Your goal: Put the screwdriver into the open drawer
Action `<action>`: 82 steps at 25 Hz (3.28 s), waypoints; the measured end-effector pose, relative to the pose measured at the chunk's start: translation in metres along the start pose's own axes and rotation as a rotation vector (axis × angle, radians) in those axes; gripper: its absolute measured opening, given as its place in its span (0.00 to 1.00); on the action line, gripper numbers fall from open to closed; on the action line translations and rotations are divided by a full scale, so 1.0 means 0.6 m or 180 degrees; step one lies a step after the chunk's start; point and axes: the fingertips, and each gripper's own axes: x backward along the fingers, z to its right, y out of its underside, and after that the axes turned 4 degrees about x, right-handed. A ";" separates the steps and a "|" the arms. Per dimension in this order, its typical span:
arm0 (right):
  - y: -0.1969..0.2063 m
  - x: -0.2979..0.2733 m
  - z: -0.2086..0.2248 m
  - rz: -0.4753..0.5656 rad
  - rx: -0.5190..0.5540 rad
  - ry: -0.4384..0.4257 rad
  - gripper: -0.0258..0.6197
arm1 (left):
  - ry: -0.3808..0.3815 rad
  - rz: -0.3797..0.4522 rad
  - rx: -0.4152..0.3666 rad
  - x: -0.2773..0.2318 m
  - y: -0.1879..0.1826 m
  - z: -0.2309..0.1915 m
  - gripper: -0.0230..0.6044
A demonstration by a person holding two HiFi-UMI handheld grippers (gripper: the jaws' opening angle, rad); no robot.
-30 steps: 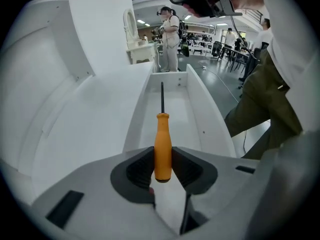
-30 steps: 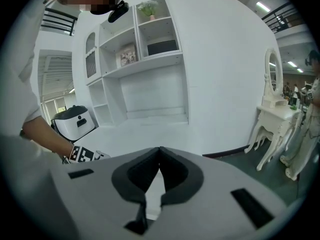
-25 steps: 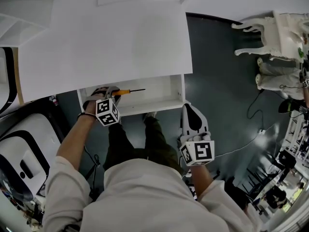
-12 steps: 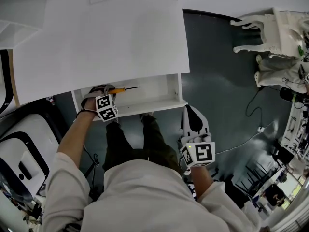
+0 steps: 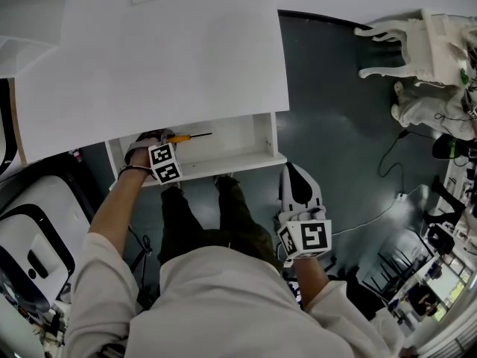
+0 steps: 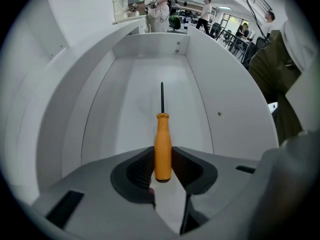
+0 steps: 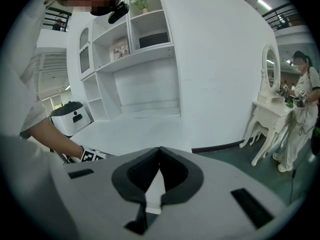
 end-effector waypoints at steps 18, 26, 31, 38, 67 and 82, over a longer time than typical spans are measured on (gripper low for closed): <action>0.010 0.004 0.013 -0.0027 -0.0023 0.0017 0.05 | 0.0031 -0.0182 -0.0003 -0.025 0.012 0.001 0.21; 0.009 0.006 0.008 -0.0022 -0.0003 0.0000 0.05 | 0.0004 -0.0181 0.0018 -0.025 0.013 0.002 0.22; 0.002 0.008 0.004 0.0013 0.0012 -0.0018 0.05 | -0.0031 -0.0157 0.0066 -0.014 0.014 0.000 0.23; -0.019 0.010 -0.012 0.0126 0.0047 -0.0085 0.05 | -0.0164 0.0007 0.0298 0.025 0.010 -0.009 0.23; -0.205 0.062 -0.137 0.0933 0.0389 -0.0578 0.04 | -0.1377 0.2822 0.2420 0.579 -0.048 -0.035 0.04; -0.242 0.096 -0.204 0.1104 0.0623 -0.0828 0.04 | -0.2015 0.3693 0.2685 0.780 -0.008 0.012 0.04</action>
